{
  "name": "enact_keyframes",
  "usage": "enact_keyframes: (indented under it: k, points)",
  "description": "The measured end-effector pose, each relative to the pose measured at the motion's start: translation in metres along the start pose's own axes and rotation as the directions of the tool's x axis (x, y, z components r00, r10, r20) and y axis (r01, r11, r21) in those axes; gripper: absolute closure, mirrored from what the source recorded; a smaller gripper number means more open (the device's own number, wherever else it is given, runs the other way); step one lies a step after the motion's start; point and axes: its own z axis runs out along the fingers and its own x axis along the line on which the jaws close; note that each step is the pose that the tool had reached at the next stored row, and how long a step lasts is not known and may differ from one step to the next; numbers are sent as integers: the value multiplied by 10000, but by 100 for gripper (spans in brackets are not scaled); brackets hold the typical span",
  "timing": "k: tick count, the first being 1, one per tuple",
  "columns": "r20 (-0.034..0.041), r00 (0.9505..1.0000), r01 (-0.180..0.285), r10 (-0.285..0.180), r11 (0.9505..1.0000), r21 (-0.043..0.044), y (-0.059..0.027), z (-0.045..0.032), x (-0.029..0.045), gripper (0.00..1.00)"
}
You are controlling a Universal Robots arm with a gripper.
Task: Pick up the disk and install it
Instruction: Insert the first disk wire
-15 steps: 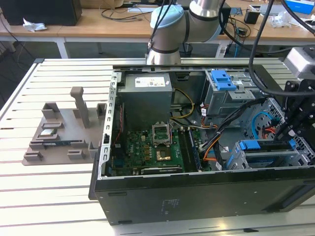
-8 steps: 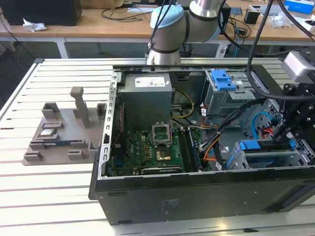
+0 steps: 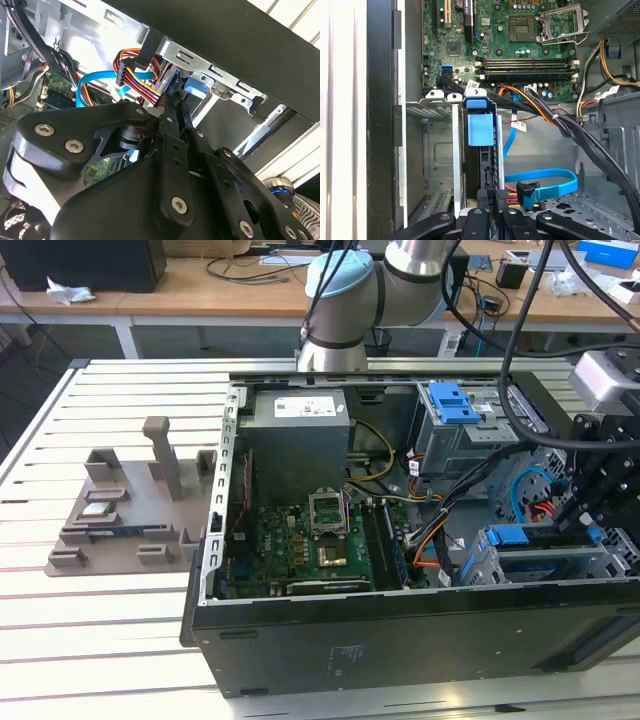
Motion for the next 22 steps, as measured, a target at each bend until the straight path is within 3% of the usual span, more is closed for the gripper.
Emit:
enact_keyframes:
  k: [3,6,9,14,20,22]
  points:
    - [5,10000,-1,1,10000,-2,0,4,0,82]
    - [1,10000,-1,1,10000,1,0,3,0,69]
    - [2,10000,1,-1,10000,0,1,-14,-1,69]
    - [0,10000,0,0,10000,0,15,-180,-4,69]
    - [2,10000,0,0,10000,0,26,-313,-26,69]
    - [2,10000,0,0,10000,0,29,-345,-32,77]
